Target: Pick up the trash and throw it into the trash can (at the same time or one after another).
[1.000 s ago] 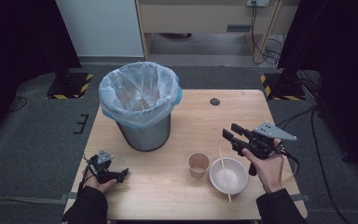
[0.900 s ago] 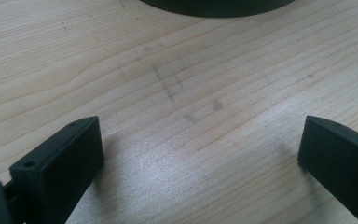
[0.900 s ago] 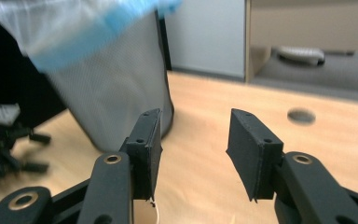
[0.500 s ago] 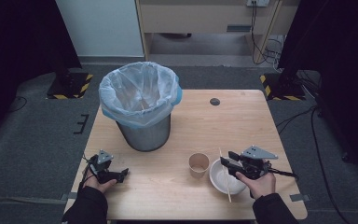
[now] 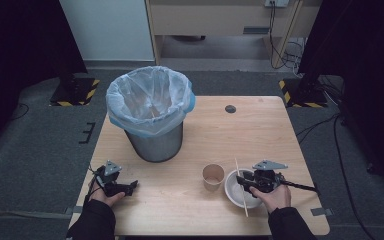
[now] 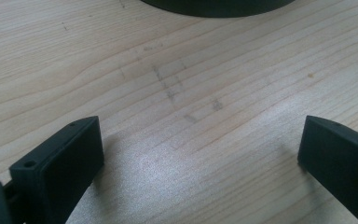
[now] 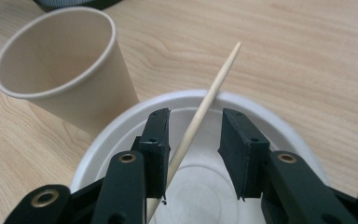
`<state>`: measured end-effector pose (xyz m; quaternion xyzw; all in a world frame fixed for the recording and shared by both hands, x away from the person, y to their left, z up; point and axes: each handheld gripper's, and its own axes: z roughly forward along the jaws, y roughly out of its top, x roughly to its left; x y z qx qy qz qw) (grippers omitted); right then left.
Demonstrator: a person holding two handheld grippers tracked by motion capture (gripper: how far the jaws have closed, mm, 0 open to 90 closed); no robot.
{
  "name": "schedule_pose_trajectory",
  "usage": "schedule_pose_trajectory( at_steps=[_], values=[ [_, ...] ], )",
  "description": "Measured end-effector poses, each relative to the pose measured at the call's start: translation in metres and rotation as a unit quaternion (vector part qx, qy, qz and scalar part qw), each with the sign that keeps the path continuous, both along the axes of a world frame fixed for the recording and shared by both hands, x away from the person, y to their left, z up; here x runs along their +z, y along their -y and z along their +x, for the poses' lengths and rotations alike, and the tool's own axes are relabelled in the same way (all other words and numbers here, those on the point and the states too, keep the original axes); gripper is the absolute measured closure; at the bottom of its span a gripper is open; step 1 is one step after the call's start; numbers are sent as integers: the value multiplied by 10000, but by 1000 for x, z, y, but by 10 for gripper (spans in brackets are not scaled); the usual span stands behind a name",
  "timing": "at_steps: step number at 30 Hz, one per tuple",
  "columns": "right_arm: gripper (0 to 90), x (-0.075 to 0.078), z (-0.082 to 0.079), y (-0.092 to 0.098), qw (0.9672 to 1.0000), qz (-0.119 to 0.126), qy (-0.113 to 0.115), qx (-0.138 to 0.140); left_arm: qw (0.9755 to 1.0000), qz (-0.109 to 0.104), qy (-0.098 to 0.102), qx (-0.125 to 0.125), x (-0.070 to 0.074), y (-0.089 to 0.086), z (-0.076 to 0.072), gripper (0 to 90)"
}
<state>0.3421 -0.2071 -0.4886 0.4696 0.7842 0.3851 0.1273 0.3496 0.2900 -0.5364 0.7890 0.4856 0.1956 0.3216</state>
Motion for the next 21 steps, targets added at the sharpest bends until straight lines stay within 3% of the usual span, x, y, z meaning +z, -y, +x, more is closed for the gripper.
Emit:
schedule_pose_trajectory(
  at_steps=[16,21],
  values=[
    [846,-1,6,2,9994,-57,-320,-120,10000,1,-1,-1,0,0,0,0],
    [854,0,6,3,9994,-84,-317,-116,10000,0,0,0,0,0,0,0]
  ],
)
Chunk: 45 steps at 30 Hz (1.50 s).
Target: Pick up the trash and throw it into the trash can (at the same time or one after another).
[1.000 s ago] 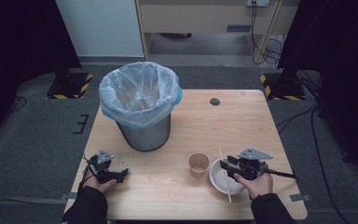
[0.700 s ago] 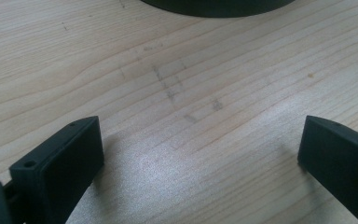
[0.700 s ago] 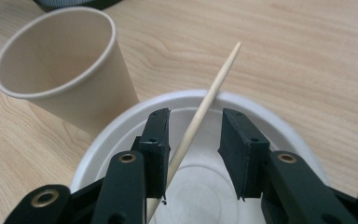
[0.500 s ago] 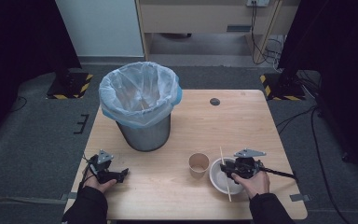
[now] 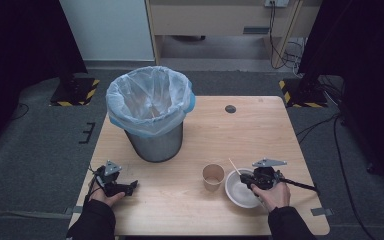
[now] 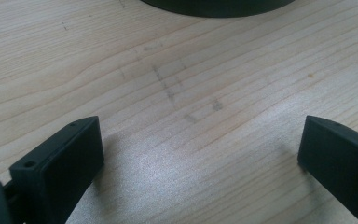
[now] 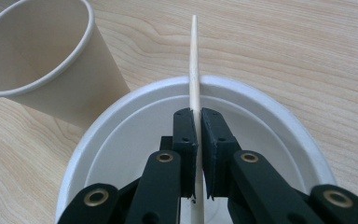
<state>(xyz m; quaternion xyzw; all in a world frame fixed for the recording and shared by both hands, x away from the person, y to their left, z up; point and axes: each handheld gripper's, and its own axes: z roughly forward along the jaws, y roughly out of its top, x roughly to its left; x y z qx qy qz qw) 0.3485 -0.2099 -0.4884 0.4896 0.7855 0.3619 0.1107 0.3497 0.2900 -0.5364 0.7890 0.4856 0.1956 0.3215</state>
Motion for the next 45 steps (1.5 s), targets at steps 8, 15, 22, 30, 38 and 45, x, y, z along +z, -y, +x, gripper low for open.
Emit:
schedule_pose_trajectory(
  at_steps=[8,15,22,30,38,45],
  values=[
    [855,11,0,6,9991,337,236,-94,10000,0,0,0,0,0,0,0],
    [855,27,1,14,9935,898,669,-193,10000,0,0,-1,0,0,0,0],
    [855,43,3,15,9854,1226,1161,-237,10000,4,-4,0,0,0,0,0],
    [854,68,7,17,9748,1587,1555,-217,10000,6,-2,-5,0,0,0,0],
    [854,103,15,11,9594,1972,2010,-165,10000,1,0,0,0,0,0,0],
    [855,133,22,2,9467,2203,2347,-110,10000,2,-4,-5,0,0,0,0]
  ],
)
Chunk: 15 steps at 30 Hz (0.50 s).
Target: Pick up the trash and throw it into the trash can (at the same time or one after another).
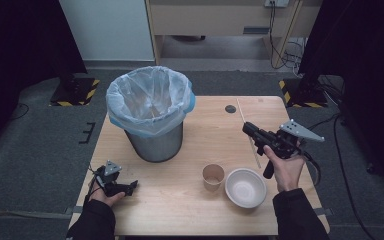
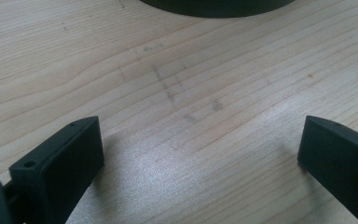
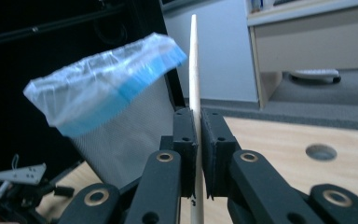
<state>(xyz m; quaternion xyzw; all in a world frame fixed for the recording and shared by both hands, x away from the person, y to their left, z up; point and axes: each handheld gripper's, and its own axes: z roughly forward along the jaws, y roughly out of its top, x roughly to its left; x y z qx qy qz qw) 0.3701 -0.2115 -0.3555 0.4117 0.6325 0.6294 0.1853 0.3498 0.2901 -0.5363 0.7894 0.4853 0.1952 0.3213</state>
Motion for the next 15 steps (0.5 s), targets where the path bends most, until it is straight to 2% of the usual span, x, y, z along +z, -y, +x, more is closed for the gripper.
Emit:
schedule_pose_trajectory(
  at_steps=[15],
  values=[
    [856,45,13,-24,9982,330,498,58,10000,-2,2,0,0,0,0,0]
  ],
)
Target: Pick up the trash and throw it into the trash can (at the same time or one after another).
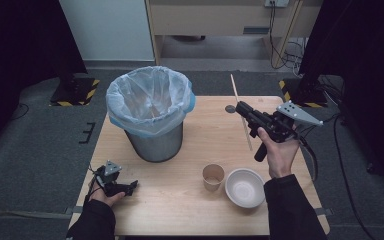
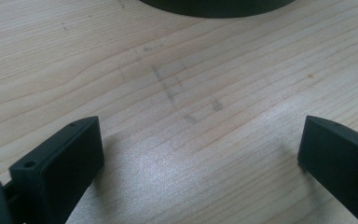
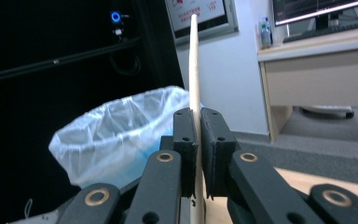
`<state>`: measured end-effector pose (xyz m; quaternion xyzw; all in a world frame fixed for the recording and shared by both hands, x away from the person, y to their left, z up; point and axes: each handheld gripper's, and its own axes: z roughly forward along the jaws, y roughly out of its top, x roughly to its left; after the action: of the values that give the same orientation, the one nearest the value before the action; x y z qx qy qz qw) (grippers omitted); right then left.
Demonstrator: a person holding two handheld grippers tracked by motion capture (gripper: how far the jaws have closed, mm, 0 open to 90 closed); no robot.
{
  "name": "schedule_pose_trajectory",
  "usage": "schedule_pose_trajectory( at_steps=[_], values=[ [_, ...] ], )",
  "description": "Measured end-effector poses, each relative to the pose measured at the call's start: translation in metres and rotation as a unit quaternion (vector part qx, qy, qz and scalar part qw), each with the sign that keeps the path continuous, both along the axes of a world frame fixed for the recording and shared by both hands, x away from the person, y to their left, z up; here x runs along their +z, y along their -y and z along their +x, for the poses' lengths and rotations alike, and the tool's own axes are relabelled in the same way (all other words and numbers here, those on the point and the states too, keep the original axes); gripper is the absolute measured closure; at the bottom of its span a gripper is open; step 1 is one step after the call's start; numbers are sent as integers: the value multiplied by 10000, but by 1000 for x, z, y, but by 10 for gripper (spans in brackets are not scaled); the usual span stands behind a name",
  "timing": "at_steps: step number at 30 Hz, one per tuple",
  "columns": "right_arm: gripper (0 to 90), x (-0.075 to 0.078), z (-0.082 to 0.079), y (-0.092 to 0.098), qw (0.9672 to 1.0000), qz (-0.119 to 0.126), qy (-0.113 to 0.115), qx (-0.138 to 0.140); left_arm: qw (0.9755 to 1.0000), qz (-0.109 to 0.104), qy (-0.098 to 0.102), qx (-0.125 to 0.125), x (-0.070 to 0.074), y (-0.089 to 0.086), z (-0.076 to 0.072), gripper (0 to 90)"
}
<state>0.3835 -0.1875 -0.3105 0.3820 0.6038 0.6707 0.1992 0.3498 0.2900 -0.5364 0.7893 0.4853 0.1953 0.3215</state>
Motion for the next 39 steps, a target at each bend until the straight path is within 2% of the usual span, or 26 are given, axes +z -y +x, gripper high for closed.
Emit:
schedule_pose_trajectory(
  at_steps=[19,29,39],
  values=[
    [856,45,24,-43,9986,255,447,112,10000,1,1,-1,0,0,0,0],
    [856,67,35,-70,9974,272,653,169,10000,1,11,6,0,0,0,0],
    [856,79,47,-97,9963,308,764,244,10000,-2,11,3,0,0,0,0]
  ],
)
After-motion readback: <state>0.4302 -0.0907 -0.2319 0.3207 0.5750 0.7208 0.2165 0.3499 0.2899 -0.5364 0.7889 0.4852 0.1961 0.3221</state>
